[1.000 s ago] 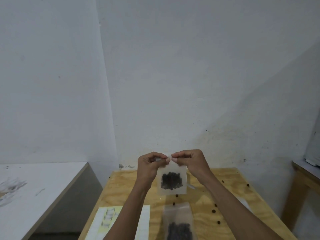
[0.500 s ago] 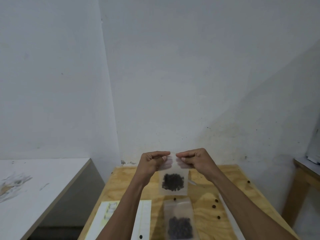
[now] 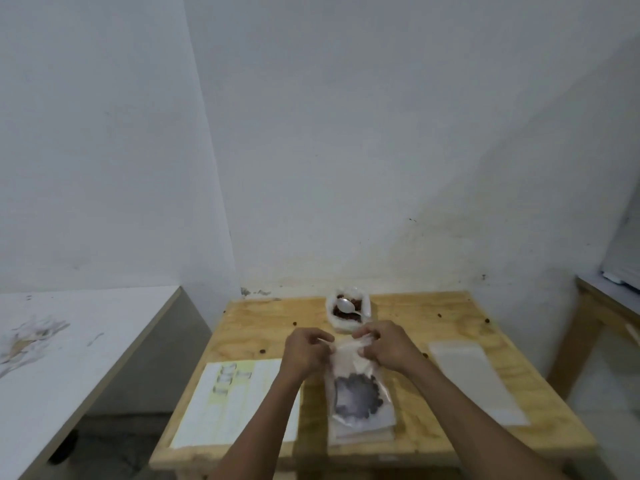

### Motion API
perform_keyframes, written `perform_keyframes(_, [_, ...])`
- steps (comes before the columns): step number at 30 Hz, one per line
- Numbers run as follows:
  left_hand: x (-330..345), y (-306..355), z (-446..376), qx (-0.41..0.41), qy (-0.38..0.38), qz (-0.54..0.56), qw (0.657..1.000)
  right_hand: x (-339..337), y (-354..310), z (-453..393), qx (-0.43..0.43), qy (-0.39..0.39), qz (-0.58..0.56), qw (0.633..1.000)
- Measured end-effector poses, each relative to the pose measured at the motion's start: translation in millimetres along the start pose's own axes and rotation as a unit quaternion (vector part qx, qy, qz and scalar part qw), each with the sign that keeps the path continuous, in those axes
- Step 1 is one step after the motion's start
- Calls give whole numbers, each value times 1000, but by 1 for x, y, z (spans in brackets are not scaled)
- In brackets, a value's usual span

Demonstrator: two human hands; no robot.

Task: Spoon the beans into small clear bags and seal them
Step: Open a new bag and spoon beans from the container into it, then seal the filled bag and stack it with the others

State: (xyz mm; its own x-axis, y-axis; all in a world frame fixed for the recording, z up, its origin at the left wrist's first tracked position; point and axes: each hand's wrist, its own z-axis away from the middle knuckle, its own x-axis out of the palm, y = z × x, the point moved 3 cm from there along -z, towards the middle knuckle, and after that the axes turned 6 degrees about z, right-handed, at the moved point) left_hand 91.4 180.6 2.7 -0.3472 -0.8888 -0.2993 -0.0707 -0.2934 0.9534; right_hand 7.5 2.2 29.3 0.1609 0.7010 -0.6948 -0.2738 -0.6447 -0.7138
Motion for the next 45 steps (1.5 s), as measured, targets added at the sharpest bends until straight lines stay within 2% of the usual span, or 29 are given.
perform_keyframes(5, [6,-13,11,36,19,-118,992,22,12,8,-12,42,83,996])
perform_keyframes(8, [10,-12,12,68,39,-197,977,19,7,16,-17,55,156,986])
perform_keyframes(10, [16,-7,13,94,61,-227,967,8,3,19,-11,76,158,984])
perform_keyframes(14, [49,21,14,157,79,-219,960,-34,12,22,31,173,111,978])
perform_keyframes(18, [107,54,23,187,49,-190,963,-83,51,29,117,240,134,954])
perform_keyframes(22, [166,61,24,116,-23,-162,980,-111,106,42,212,222,171,936])
perform_keyframes(26, [203,56,25,84,-47,-166,981,-114,143,50,244,173,166,940])
perform_keyframes(32, [214,59,24,77,-33,-177,981,-105,157,47,223,180,143,947])
perform_keyframes(39, [215,68,28,73,-20,-187,979,-105,156,44,245,222,46,943])
perform_keyframes(45, [220,68,32,58,-16,-188,980,-96,161,44,269,193,128,935])
